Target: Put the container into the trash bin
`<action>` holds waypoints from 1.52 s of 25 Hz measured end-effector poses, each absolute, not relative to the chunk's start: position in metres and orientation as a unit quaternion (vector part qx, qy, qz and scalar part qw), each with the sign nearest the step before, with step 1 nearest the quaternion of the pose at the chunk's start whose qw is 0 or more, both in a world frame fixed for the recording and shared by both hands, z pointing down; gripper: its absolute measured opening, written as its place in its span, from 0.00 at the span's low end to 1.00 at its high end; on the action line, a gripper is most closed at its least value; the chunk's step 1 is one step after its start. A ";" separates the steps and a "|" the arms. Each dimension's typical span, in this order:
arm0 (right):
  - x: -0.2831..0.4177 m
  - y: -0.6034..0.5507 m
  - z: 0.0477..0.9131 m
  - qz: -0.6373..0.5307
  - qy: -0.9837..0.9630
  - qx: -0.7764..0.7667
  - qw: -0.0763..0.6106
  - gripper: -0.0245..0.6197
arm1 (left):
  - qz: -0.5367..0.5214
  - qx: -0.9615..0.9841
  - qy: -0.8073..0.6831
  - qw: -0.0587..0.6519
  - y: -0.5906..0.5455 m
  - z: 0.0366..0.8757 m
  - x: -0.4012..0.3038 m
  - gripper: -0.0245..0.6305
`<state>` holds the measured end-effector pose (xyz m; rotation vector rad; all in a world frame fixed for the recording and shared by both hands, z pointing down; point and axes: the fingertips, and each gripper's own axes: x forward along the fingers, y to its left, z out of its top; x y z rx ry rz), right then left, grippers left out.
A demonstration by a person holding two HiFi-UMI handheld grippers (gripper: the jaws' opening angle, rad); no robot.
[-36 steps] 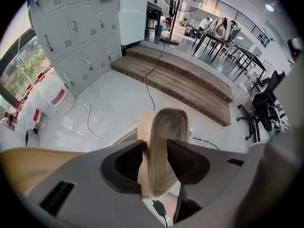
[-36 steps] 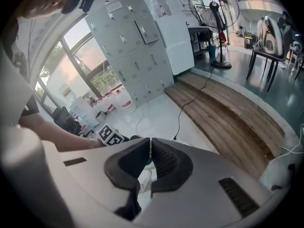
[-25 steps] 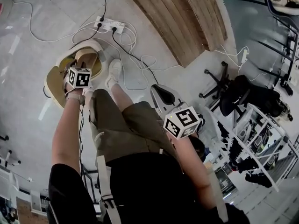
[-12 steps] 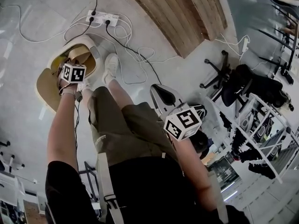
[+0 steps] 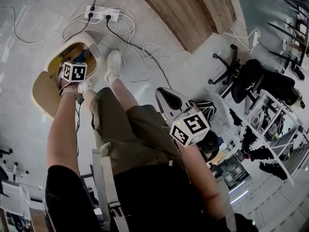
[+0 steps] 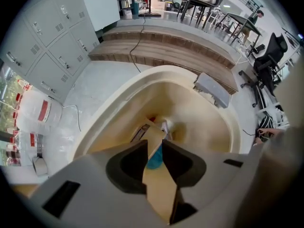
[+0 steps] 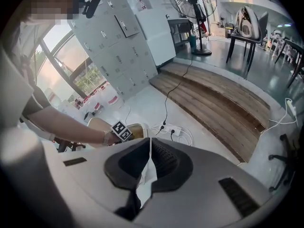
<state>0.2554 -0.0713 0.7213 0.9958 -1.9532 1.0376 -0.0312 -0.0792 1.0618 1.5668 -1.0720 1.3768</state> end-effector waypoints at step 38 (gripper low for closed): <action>0.143 -0.068 0.593 0.354 -0.788 0.426 0.267 0.07 | 0.368 0.743 -0.355 0.431 -0.083 0.817 -0.012 0.05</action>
